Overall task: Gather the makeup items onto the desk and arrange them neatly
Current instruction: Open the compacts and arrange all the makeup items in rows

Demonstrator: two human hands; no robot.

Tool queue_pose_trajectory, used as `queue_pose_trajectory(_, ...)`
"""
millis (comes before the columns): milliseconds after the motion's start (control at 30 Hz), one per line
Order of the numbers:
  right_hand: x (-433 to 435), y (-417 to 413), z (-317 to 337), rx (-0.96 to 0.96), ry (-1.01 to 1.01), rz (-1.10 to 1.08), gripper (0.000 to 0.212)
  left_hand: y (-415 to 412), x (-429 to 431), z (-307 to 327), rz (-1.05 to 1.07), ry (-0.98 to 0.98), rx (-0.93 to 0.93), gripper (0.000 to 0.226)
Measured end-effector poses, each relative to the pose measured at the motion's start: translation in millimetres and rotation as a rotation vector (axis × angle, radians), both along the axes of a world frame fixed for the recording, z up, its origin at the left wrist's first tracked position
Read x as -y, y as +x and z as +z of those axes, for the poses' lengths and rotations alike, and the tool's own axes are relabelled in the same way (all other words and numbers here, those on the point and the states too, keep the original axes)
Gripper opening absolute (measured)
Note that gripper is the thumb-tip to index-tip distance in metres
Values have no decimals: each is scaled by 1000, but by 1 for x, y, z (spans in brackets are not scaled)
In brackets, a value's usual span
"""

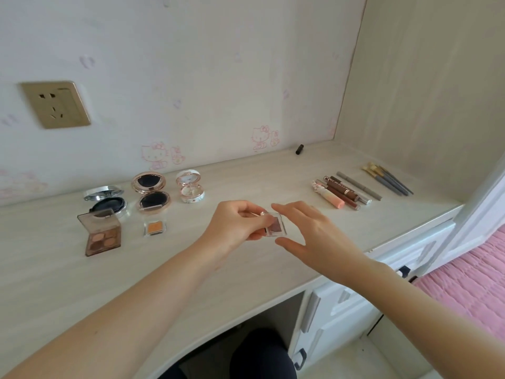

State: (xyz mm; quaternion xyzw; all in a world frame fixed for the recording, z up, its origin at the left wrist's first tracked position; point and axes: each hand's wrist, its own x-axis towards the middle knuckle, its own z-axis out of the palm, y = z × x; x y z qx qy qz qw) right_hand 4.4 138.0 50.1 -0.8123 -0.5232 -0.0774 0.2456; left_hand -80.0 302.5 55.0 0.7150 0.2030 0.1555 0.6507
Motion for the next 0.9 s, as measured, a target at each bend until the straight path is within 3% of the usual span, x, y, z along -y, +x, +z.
queue_pose_trajectory(367,-31,-27,-6,-79,39,69,45,-47,-17,-18,59,-194,44,23)
queue_pose_trajectory(567,-46,-40,-10,-71,37,126,43,-68,-18,-20,-17,-607,75,35)
queue_pose_trajectory(900,-61,-51,-15,-89,-5,221,45,-85,-31,-28,7,-715,106,37)
